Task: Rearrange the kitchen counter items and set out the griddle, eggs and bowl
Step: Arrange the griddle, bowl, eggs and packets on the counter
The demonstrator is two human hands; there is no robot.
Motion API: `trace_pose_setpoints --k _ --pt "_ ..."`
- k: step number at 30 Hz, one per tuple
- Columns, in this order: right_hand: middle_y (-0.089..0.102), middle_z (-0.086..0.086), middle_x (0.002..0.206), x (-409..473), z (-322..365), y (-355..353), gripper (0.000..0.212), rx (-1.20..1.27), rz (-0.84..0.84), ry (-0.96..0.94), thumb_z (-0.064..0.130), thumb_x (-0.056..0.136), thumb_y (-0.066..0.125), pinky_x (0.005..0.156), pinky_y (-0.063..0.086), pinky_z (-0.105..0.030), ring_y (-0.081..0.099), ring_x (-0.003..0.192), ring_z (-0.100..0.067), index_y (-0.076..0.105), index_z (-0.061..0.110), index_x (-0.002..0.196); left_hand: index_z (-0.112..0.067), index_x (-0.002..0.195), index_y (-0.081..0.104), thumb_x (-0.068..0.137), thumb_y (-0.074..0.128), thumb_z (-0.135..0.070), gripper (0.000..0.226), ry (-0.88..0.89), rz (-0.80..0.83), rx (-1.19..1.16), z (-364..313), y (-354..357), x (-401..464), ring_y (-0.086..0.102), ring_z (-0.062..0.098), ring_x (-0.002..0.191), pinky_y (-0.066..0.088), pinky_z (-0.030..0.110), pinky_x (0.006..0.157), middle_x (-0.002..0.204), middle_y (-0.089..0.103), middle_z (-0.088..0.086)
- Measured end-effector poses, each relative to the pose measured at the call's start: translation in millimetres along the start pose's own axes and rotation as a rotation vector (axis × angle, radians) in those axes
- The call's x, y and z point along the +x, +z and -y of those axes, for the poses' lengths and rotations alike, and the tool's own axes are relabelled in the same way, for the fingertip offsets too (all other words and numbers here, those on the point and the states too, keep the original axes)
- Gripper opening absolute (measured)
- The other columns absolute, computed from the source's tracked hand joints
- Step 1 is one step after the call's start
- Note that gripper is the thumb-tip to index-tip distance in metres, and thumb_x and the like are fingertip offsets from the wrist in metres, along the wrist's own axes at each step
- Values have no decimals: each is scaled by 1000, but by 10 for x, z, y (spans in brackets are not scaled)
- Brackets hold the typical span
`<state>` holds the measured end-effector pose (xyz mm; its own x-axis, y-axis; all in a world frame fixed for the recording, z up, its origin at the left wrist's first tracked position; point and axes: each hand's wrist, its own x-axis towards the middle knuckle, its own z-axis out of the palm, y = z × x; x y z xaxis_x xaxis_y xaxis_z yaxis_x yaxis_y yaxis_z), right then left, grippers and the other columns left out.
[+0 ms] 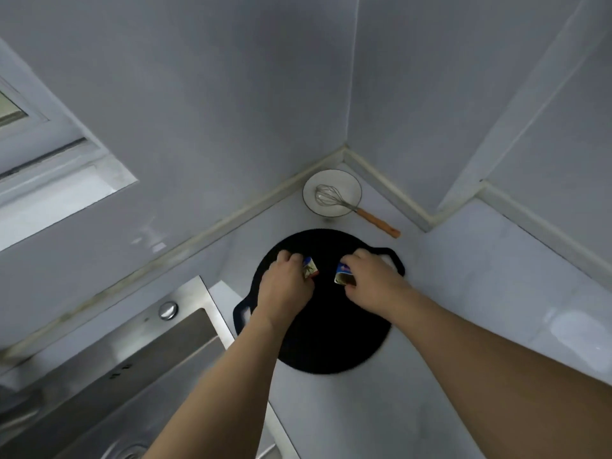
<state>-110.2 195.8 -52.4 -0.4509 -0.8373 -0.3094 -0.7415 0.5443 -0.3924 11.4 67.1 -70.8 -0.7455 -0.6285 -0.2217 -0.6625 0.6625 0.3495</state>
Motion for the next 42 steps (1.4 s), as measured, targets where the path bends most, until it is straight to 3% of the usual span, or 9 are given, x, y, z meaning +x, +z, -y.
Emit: trace_pose_setpoints --k 4,8,13,20,25,28,42 --pt "48 -7 126 -788 -415 47 51 41 -34 88 22 87 60 95 45 -34 50 114 -24 48 13 135 -18 131 51 91 57 -31 43 128 91 41 -487 212 -371 55 23 107 50 39 91 125 48 4" --pt "50 -4 117 -1475 -758 138 42 51 -95 191 24 86 58 90 46 -35 52 108 -25 53 15 127 -21 130 50 92 54 -38 41 220 144 132 -971 500 -704 56 22 99 53 39 85 119 49 3" --pt "47 -1 126 -2142 -1146 203 47 80 -170 355 22 88 56 91 46 -32 49 113 -23 49 20 134 -20 128 49 92 53 -36 39 315 195 161 -1515 821 -1007 54 25 102 50 38 83 116 48 5" --pt "48 0 128 -3102 -1714 351 45 30 -249 587 23 90 49 90 43 -28 50 110 -21 45 21 136 -10 113 55 91 55 -33 31 527 416 174 -2403 1327 -1418 57 29 98 49 38 84 115 47 6" --pt "50 0 126 -3672 -2200 448 44 0 -247 724 23 90 49 91 40 -29 49 110 -22 47 20 133 -21 130 50 92 57 -28 39 666 470 110 -2976 1704 -1717 57 25 104 48 33 88 125 42 2" --pt "50 0 127 -3892 -2555 508 44 -35 -264 791 23 90 50 92 40 -31 47 114 -22 47 22 134 -25 139 44 94 55 -27 46 707 469 106 -3283 1948 -1814 56 25 107 47 33 91 129 42 2" --pt "46 -3 125 -4027 -3478 697 40 -4 -362 900 18 92 49 80 45 -35 53 105 -27 42 20 132 -25 140 42 93 55 -28 48 870 282 264 -4232 2676 -1621 54 23 111 47 35 84 129 47 2"
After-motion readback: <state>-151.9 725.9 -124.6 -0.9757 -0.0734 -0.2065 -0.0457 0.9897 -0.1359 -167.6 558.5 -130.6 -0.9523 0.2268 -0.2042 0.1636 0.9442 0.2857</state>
